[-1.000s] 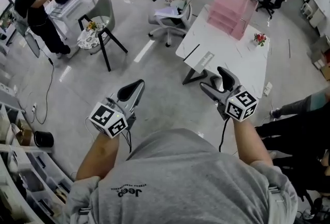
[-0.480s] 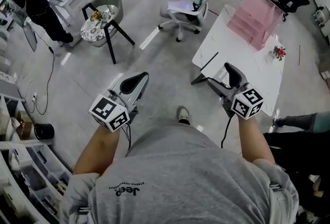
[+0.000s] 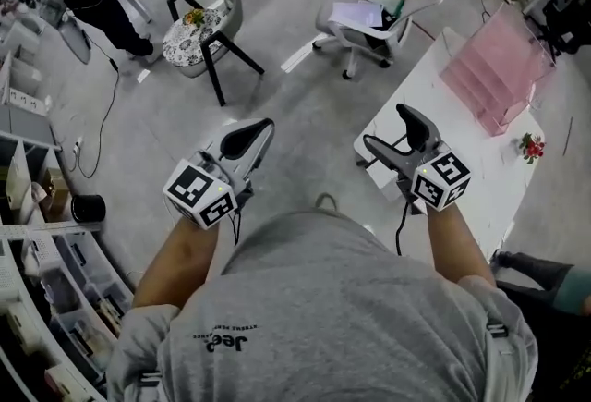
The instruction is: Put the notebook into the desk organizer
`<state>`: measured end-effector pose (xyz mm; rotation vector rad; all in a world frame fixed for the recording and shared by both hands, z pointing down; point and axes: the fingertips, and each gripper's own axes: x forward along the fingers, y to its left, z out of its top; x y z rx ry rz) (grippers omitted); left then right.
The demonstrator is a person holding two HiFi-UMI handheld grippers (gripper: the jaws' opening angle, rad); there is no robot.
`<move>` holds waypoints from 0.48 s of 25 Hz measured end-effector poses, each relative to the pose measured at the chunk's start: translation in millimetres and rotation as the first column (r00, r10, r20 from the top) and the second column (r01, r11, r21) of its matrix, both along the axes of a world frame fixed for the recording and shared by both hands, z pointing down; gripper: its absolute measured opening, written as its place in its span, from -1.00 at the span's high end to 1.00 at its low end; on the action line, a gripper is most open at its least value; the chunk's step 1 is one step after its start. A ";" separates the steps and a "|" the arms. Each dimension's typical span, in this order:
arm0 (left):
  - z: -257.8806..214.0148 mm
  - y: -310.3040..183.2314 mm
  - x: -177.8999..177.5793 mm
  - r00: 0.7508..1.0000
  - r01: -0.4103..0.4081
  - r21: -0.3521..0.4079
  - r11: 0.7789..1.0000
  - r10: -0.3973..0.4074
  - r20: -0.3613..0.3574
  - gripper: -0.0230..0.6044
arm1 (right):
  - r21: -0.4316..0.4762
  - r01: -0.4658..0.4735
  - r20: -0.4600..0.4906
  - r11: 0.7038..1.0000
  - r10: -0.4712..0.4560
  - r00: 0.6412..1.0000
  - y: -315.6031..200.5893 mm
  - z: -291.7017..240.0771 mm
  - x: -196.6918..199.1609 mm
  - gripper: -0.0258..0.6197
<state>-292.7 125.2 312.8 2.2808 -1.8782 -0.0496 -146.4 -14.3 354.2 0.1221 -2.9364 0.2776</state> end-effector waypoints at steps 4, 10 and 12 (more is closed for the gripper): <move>11.1 -37.0 9.0 0.996 -0.082 -0.035 0.996 0.083 0.012 0.74 | -0.035 -0.030 0.014 0.999 0.030 0.999 -18.4 6.6 0.1 -0.33; 30.8 -91.0 24.6 0.963 -0.268 -0.047 0.962 0.266 -0.031 0.74 | -0.085 -0.196 0.003 0.977 0.197 0.980 -43.2 16.5 21.0 -0.33; 37.0 -103.1 38.3 0.938 -0.347 -0.049 0.936 0.347 -0.026 0.74 | -0.117 -0.268 -0.006 0.956 0.269 0.963 -46.2 21.2 37.9 -0.33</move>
